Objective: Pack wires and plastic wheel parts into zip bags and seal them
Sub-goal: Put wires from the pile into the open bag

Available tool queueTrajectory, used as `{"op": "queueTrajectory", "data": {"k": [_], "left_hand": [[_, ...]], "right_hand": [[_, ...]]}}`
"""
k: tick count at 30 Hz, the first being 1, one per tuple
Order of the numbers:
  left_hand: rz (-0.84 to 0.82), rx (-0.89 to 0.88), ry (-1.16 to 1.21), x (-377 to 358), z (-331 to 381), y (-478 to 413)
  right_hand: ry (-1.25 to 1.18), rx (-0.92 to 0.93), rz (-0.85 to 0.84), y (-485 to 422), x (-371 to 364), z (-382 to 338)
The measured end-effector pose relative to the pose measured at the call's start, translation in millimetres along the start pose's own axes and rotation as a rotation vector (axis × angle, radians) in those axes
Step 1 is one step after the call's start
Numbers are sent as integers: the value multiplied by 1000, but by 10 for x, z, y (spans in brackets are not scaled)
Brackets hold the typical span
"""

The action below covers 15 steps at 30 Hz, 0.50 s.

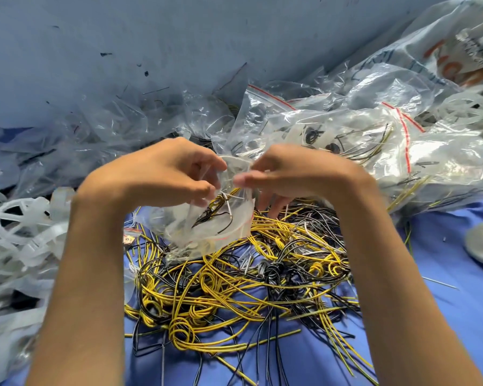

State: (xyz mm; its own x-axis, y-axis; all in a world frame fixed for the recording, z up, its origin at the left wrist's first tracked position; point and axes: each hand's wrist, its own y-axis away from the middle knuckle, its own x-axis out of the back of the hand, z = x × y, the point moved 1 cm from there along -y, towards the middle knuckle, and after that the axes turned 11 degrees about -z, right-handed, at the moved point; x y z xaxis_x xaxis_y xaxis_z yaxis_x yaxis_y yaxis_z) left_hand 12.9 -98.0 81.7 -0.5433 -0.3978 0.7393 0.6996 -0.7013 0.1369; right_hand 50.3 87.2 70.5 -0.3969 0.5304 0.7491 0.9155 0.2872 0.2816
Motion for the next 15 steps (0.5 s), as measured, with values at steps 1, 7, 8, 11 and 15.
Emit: {"op": "queueTrajectory", "data": {"k": [1, 7, 8, 11, 15], "left_hand": [[7, -5, -11, -3, 3, 7], [233, -42, -188, 137, 17, 125], [241, -45, -225, 159, 24, 145], [202, -20, -335, 197, 32, 183], [107, 16, -357, 212, 39, 240]], "right_hand": [[90, -18, -7, -15, -21, 10], [174, -83, -18, 38, 4, 83], [152, -72, -16, 45, 11, 76], [162, -28, -17, 42, -2, 21], [148, 9, -45, 39, -20, -31]]}}
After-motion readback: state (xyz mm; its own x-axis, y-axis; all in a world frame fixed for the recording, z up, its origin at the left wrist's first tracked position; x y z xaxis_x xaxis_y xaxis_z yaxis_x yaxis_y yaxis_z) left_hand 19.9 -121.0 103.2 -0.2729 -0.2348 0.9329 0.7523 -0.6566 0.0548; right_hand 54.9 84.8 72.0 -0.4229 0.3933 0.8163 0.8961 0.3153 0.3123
